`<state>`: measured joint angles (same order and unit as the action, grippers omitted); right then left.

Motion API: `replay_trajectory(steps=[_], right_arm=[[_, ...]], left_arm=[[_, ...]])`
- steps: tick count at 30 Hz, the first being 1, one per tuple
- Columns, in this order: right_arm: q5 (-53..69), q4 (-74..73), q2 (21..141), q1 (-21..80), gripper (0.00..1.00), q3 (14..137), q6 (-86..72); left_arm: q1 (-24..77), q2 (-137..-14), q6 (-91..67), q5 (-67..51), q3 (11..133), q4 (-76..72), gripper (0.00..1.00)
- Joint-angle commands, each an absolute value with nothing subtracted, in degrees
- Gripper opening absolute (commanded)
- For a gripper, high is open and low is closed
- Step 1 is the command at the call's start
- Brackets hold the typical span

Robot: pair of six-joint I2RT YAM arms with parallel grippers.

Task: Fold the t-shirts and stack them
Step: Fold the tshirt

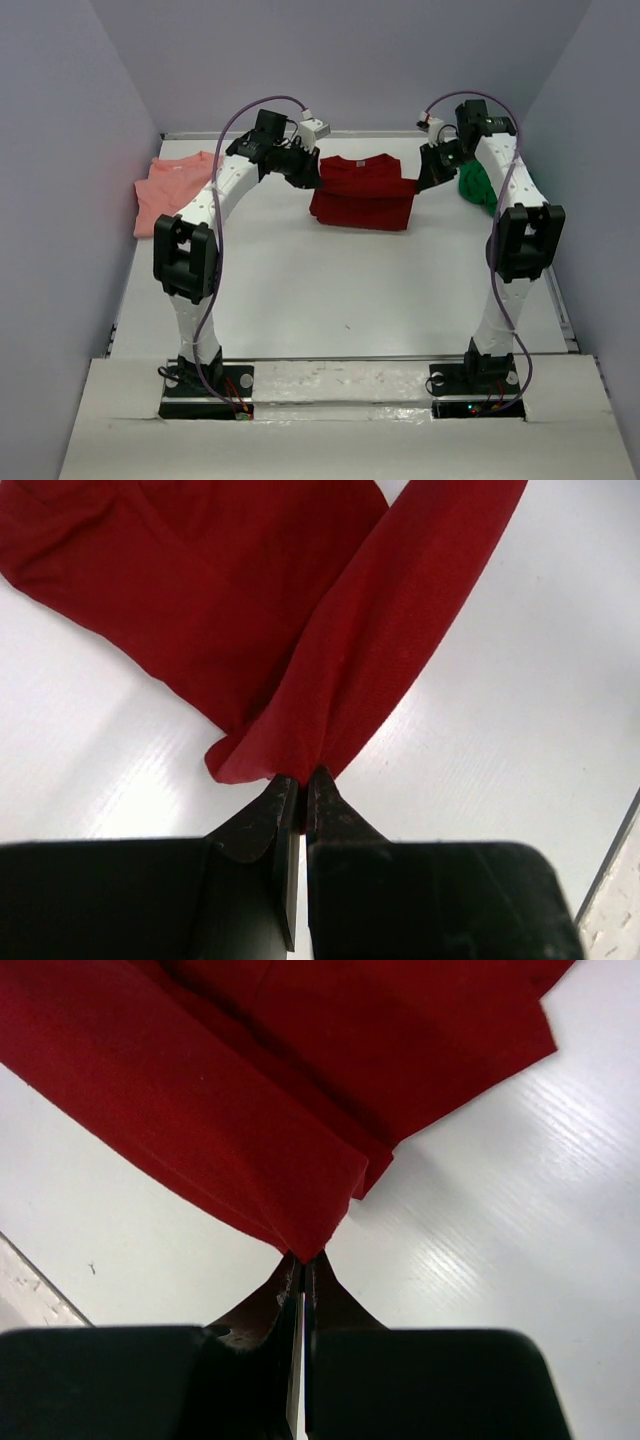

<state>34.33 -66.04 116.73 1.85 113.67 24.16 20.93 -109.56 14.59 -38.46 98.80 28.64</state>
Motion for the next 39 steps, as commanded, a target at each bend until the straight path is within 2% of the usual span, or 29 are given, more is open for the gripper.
replay_trajectory(steps=[1, 19, 30, 37, 39], right_arm=[[33.4, -65.1, 117.9, 1.4, 0.00, 120.1, 23.6], [31.6, -59.0, 129.2, 1.4, 0.00, 129.9, 21.0], [28.5, -52.7, 135.0, 1.4, 0.00, 134.1, 20.1], [26.5, -48.7, 139.4, 1.4, 0.00, 138.0, 19.7], [25.4, -47.4, 140.7, 1.4, 0.00, 138.9, 19.3]], left_arm=[[19.8, -110.6, 14.0, -38.1, 104.8, 30.2, 0.00], [19.6, -120.8, 12.7, -37.7, 112.6, 28.0, 0.00], [18.5, -130.8, 8.1, -36.7, 123.5, 23.9, 0.00], [18.5, -134.2, 6.8, -35.3, 124.5, 21.2, 0.00], [18.5, -134.9, 6.6, -34.7, 124.4, 20.4, 0.15]])
